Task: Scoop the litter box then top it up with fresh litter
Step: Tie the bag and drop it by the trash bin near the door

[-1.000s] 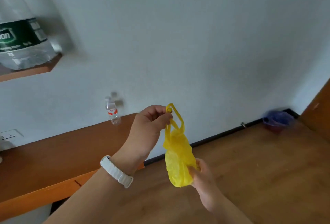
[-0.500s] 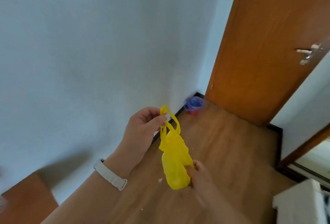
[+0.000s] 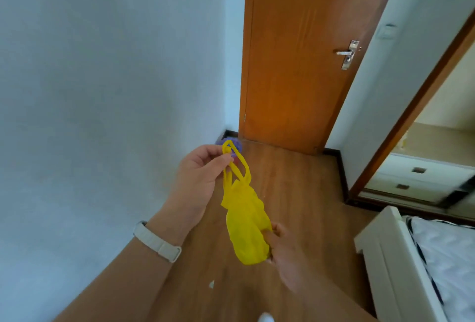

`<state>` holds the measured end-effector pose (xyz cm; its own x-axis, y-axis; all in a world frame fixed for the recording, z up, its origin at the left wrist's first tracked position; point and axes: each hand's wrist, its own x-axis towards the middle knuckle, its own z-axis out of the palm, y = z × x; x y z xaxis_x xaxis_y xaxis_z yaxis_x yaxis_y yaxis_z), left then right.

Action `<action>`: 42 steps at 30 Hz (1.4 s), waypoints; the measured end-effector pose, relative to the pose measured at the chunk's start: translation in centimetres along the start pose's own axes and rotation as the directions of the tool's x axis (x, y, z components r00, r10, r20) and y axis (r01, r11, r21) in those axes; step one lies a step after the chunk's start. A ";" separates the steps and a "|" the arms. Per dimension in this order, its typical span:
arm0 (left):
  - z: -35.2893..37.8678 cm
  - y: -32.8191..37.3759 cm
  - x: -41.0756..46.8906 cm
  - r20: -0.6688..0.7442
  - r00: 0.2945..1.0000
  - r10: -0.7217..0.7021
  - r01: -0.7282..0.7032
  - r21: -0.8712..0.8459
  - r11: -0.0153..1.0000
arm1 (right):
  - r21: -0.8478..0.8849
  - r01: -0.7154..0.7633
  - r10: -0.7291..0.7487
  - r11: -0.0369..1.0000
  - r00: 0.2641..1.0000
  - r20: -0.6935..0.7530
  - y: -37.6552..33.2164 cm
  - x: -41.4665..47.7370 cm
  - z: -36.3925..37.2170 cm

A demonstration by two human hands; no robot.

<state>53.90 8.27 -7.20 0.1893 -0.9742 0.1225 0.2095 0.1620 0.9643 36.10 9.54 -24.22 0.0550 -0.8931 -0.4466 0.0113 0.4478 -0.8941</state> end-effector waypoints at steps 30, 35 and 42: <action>10.8 -9.3 42.2 -0.024 0.993 -0.115 0.117 0.146 0.982 | 0.136 -0.167 0.169 0.976 0.986 0.001 -18.6 42.0 -6.6; 10.4 -12.4 50.6 -0.008 0.990 -0.141 0.141 0.100 0.985 | 0.114 -0.144 0.151 0.983 0.987 -0.051 -20.8 49.0 -6.3; 8.6 -16.4 65.1 0.003 0.984 -0.181 0.180 0.077 0.981 | 0.054 -0.149 0.155 0.987 0.981 -0.117 -26.2 61.2 -4.5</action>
<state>54.59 -59.19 -13.03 0.1454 -0.9879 -0.0531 0.1660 -0.0285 0.9857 34.65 -56.99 -28.28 -0.0611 -0.8120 -0.5805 0.0563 0.5779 -0.8142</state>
